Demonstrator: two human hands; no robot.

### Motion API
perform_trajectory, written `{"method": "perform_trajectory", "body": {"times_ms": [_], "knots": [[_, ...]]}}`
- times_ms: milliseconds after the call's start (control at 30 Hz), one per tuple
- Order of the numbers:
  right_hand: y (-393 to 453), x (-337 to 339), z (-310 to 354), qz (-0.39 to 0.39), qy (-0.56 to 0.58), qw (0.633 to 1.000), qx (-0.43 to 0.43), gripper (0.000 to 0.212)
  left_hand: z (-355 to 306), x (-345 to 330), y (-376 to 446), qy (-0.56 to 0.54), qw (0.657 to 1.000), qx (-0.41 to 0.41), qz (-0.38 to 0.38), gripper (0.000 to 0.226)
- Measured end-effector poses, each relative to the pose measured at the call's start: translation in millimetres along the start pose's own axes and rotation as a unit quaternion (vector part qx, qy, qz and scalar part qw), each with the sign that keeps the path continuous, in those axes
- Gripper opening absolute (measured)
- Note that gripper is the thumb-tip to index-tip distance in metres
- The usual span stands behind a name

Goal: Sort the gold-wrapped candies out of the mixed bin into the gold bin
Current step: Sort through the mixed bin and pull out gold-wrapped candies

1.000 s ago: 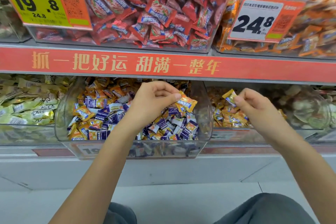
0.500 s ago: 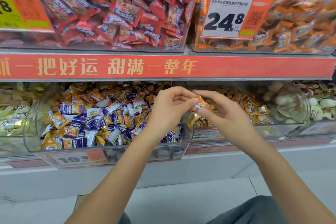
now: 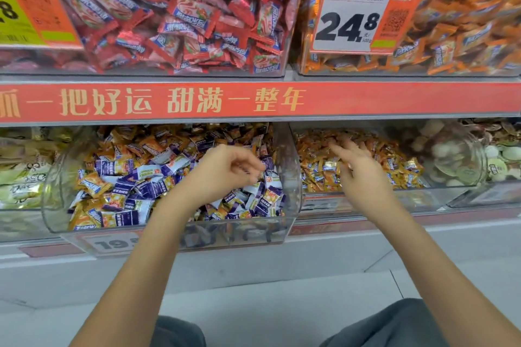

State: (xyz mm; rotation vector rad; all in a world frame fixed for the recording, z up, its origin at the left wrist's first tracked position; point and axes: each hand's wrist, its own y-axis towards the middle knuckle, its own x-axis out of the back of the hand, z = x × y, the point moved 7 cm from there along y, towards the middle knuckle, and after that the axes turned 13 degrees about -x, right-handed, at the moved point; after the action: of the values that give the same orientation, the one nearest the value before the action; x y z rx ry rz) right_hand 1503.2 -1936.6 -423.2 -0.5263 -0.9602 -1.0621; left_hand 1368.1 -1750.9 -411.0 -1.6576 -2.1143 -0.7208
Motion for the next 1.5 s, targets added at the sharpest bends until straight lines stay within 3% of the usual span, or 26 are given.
{"method": "perform_trajectory", "body": {"times_ms": [100,133,167,267,333,467,567,667,733,833,967,1067,1133,1200,1267,1367,1433,1500], "knots": [[-36.3,22.8,51.3,-0.125,0.102,0.973,0.166,0.037,20.4,1.8,-18.9,0.070,0.988,0.031,0.137,0.022],[-47.7,18.4,73.8,-0.093,0.106,0.964,0.224,0.033,29.5,3.1,-23.8,0.115,0.978,0.042,0.169,0.024],[-53.6,4.0,95.3,-0.010,0.086,0.961,0.262,0.030,39.1,4.7,-27.9,0.162,0.966,0.051,0.195,0.027],[-56.7,-61.9,123.3,0.258,-0.119,0.928,0.242,0.035,56.6,2.2,-33.9,0.231,0.939,0.057,0.247,0.041],[-51.0,-82.5,124.8,0.323,-0.233,0.892,0.214,0.040,56.8,-5.3,-32.9,0.249,0.930,0.024,0.270,0.043],[-39.5,-96.7,124.7,0.357,-0.331,0.848,0.212,0.042,57.2,-10.2,-26.9,0.272,0.923,-0.008,0.271,0.038],[-38.6,-103.6,121.3,0.348,-0.304,0.862,0.208,0.040,62.3,-9.4,-26.1,0.271,0.926,-0.006,0.262,0.033],[-39.5,-88.8,125.1,0.345,-0.190,0.902,0.176,0.034,63.0,-6.8,-26.2,0.251,0.935,-0.010,0.252,0.025],[-34.8,-61.3,135.4,0.282,-0.111,0.937,0.174,0.027,65.7,-0.4,-25.9,0.238,0.943,-0.005,0.232,0.024],[-24.9,-5.7,126.9,0.120,0.000,0.980,0.155,0.020,67.7,10.7,-26.7,0.194,0.964,0.015,0.182,0.025],[-24.8,35.9,69.6,-0.026,0.153,0.984,0.086,0.016,62.0,23.3,-28.8,0.103,0.988,0.025,0.113,0.018],[-15.7,26.5,33.5,-0.048,0.106,0.993,0.025,0.015,49.1,38.1,-29.6,0.079,0.996,0.010,0.040,0.015],[-19.3,27.6,30.4,-0.085,0.058,0.994,0.045,0.018,31.7,44.1,-30.4,0.047,0.999,-0.008,-0.018,0.014],[-37.0,37.9,49.5,-0.138,0.100,0.977,0.132,0.014,6.5,39.2,-28.9,0.009,0.998,-0.041,-0.052,0.014],[-56.8,30.0,77.3,-0.064,0.143,0.963,0.220,0.022,-15.8,21.8,-23.3,-0.058,0.995,-0.061,-0.062,0.016],[-57.5,6.8,92.4,0.076,0.197,0.957,0.201,0.021,-34.2,-3.8,-13.1,-0.090,0.989,-0.083,-0.084,0.016],[-47.0,8.9,80.5,0.079,0.288,0.945,0.130,0.010,-30.5,-5.6,-8.3,-0.114,0.986,-0.074,-0.097,0.021],[-39.7,20.0,62.3,0.026,0.331,0.940,0.082,0.014,-16.5,0.8,-9.9,-0.113,0.991,-0.048,-0.059,0.031]]}}
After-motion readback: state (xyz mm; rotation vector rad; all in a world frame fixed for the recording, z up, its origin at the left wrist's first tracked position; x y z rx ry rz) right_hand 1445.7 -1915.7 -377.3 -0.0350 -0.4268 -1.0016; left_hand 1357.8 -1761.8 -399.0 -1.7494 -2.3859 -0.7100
